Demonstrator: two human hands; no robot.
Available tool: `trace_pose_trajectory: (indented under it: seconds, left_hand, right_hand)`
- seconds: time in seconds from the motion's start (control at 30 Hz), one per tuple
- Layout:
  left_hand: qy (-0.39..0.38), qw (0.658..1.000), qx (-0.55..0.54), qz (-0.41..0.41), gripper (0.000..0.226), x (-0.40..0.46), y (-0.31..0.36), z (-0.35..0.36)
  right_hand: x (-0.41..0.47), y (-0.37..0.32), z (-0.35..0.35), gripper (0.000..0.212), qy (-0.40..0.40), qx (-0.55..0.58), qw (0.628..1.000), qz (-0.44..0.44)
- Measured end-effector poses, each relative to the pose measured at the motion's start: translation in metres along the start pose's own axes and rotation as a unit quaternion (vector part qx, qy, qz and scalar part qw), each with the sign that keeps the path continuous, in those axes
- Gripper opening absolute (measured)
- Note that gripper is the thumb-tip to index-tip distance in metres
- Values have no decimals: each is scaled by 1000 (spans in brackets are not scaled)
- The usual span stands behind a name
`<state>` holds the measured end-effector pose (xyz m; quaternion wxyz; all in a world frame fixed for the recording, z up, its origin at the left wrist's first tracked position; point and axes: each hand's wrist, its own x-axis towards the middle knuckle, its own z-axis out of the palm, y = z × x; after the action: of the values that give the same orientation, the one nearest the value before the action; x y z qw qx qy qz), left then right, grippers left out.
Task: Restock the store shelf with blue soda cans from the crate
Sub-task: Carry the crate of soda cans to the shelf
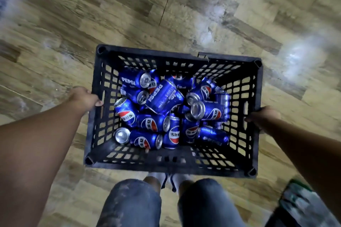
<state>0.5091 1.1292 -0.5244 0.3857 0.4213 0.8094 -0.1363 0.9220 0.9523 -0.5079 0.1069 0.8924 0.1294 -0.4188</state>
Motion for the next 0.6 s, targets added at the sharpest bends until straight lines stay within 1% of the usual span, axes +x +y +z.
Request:
trace_pose_trajectory:
  seconds: [0.07, 0.17, 0.27, 0.37, 0.43, 0.53, 0.6]
  left_hand:
    - [-6, 1000, 26, 6, 43, -8, 10, -18]
    - [-15, 1000, 24, 14, 27, -19, 40, -49]
    - [-30, 999, -9, -18, 25, -21, 78, -81]
    - [-17, 996, -71, -44, 16, -25, 110, -107]
    - [-23, 993, -96, -63, 18, -18, 127, -121]
    - [-3, 980, -184, -72, 17, -14, 176, -149]
    - [6, 968, -242, -71, 14, 0, 209, -160]
  right_hand:
    - [-15, -9, -23, 16, 2, -20, 1000, -11]
    - [-23, -33, -67, 17, 25, -32, 999, -25]
    - [-25, -64, -117, 18, 15, -32, 999, -33]
    - [-25, -97, -156, 20, 14, -28, 999, -41]
    - [-15, -127, -187, 24, 27, -7, 999, -38]
    - [4, -178, -224, 26, 20, 15, 999, -41]
    - [22, -223, -251, 26, 33, 23, 997, -69]
